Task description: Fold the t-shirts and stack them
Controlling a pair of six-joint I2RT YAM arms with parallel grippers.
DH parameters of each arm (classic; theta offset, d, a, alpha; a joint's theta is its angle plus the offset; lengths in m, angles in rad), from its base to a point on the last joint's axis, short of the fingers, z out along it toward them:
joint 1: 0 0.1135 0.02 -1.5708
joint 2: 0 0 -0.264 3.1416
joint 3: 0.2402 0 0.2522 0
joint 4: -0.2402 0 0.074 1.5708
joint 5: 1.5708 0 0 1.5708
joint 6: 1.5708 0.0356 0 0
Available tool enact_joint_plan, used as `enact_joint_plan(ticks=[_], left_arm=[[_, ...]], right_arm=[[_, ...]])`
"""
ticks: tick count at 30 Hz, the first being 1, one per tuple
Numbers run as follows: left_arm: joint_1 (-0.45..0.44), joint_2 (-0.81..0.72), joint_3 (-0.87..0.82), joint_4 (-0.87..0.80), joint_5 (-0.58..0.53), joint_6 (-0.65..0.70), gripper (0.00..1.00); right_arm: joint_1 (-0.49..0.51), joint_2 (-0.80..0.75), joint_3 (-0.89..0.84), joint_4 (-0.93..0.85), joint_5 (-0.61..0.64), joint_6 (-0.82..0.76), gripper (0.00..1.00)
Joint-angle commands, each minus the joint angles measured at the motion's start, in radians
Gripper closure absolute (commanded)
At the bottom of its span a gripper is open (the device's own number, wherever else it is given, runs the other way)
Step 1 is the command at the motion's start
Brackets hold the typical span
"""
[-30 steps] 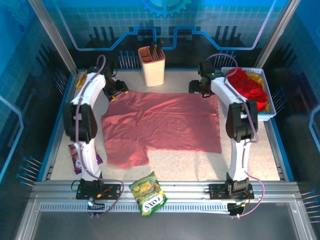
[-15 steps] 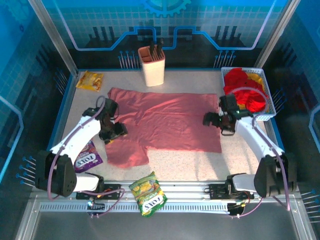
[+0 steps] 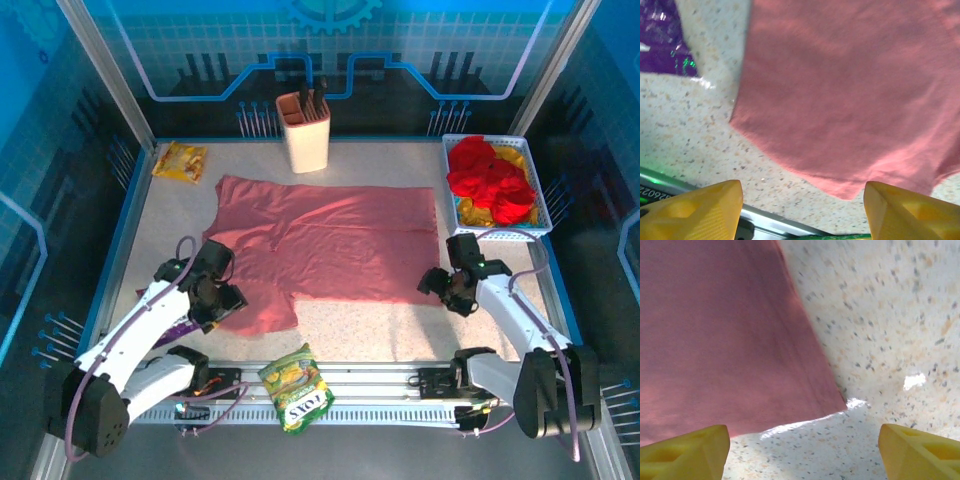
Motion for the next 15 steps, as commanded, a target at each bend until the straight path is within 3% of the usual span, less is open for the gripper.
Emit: enact_joint_plan(ticks=[1, 5, 9, 15], left_arm=[[-0.018, -0.015, -0.032, -0.027, 0.015, -0.058, 0.34], [-0.047, -0.005, -0.031, -0.045, -0.037, -0.084, 0.34], [-0.072, 0.026, -0.036, -0.047, -0.076, -0.12, 0.33], [-0.104, 0.064, -0.066, -0.011, -0.115, -0.147, 0.35]], right_arm=[[-0.015, 0.043, -0.029, 0.062, -0.039, 0.065, 0.25], [-0.013, 0.074, -0.042, 0.104, -0.052, 0.083, 0.31], [-0.013, 0.083, -0.059, 0.148, -0.063, 0.098, 0.42], [-0.013, 0.097, -0.051, 0.188, -0.062, 0.09, 0.7]])
